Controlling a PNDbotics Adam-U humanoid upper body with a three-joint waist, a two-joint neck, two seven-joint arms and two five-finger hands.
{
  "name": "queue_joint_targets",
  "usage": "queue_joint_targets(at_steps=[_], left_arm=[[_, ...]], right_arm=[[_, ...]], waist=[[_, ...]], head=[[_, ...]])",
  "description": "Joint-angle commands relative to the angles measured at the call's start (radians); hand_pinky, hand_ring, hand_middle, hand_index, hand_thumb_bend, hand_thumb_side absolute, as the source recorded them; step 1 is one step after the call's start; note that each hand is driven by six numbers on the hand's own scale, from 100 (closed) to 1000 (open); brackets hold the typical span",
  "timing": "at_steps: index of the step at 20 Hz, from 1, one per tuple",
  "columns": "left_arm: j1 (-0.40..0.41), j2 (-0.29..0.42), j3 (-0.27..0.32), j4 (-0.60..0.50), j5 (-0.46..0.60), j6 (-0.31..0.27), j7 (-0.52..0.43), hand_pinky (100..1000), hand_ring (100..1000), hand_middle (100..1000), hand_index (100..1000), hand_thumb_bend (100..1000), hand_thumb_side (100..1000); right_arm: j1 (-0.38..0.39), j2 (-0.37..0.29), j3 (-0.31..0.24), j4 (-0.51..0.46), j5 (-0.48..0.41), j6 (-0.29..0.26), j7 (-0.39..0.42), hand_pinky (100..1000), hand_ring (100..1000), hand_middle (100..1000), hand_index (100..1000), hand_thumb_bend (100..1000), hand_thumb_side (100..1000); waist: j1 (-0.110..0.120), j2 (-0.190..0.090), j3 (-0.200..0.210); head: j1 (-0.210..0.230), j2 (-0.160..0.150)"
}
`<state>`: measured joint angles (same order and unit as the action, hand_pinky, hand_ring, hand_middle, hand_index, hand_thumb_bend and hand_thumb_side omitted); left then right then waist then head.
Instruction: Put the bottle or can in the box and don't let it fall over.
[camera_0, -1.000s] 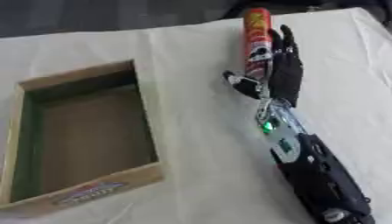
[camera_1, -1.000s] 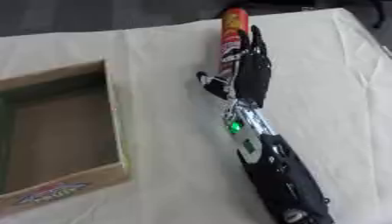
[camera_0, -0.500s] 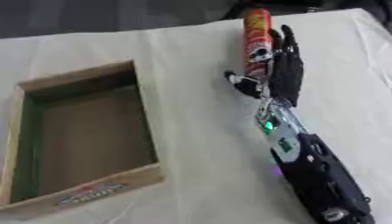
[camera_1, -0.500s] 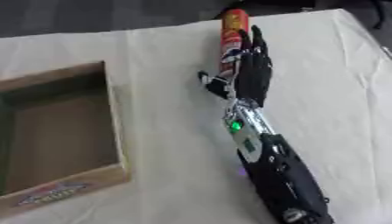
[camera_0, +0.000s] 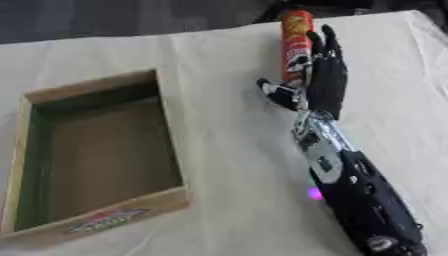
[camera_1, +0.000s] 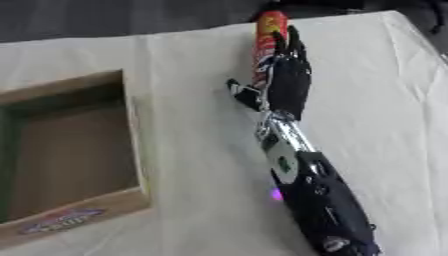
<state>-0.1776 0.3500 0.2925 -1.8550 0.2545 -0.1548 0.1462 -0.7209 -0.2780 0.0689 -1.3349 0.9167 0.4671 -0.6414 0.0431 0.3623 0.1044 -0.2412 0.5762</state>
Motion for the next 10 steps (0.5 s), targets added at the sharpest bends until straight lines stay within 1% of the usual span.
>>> queue_joint_targets(at_steps=[1,6,10], left_arm=[[-0.009,0.018,0.004,-0.011,0.002,-0.002,-0.004,885,836,794,646,1000,326],[-0.010,0.017,0.003,-0.011,0.003,-0.002,-0.005,885,836,794,645,1000,325],[-0.009,0.016,0.003,-0.011,0.003,-0.002,-0.005,885,836,795,646,1000,324]], right_arm=[[-0.023,-0.022,0.002,-0.005,0.017,0.260,-0.266,664,869,901,836,848,245],[-0.030,-0.023,0.007,0.007,0.040,0.261,-0.266,671,869,896,831,844,241],[-0.035,-0.024,0.007,0.019,0.042,0.265,-0.266,671,868,895,829,845,242]], waist=[[0.001,-0.014,0.003],[0.001,-0.012,0.005],[0.002,-0.011,0.004]], head=[[-0.004,-0.015],[-0.004,-0.018],[-0.004,-0.019]])
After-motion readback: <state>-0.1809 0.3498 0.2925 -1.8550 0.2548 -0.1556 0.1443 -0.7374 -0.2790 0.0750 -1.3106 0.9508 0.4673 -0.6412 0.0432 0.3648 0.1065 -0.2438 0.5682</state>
